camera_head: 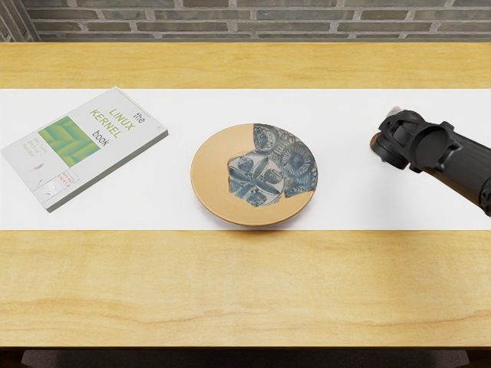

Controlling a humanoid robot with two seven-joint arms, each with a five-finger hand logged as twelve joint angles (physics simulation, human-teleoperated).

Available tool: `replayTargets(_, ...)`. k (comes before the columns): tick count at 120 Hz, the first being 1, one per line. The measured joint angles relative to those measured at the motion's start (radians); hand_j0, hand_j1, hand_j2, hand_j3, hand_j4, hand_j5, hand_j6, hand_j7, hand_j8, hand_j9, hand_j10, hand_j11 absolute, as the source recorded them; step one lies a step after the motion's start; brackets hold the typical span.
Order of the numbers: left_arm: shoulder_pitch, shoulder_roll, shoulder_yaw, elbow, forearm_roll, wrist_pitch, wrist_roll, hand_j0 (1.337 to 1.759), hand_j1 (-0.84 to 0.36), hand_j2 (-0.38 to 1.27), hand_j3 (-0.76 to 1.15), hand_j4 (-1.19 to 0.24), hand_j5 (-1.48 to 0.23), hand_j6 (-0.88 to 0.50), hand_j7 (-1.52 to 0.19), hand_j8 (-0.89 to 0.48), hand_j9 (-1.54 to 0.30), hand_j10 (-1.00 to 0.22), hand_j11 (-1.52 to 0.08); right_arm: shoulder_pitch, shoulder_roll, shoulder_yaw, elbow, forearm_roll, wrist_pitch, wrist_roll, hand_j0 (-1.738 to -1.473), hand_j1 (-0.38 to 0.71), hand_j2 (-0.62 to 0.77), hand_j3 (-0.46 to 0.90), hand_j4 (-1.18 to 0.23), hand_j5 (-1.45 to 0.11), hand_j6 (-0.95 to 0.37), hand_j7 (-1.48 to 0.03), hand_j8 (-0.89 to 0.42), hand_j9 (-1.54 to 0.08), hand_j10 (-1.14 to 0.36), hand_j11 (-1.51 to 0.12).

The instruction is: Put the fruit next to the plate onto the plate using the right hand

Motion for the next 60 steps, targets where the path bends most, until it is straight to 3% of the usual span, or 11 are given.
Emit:
replayTargets(51, 0.000, 0.000, 0.000, 0.000, 0.000, 0.000, 0.000, 1.658, 0.35, 0.00, 0.00, 0.00, 0.00, 0.00, 0.00, 0.00, 0.00, 0.00, 0.00, 0.000, 0.009, -0.002, -0.001, -0.001, 0.003, 0.000, -1.658, 0.23, -0.09, 0.00, -0.49, -0.62, -0.49, -0.63, -0.49, -0.62, -0.44, -0.63)
replayTargets(60, 0.000, 0.000, 0.000, 0.000, 0.000, 0.000, 0.000, 1.658, 0.35, 0.00, 0.00, 0.00, 0.00, 0.00, 0.00, 0.00, 0.00, 0.00, 0.00, -0.001, 0.015, -0.002, -0.001, -0.001, 0.005, 0.000, -1.656, 0.30, 0.01, 0.00, -0.58, -0.73, -0.54, -0.74, -0.49, -0.73, -0.41, -0.75)
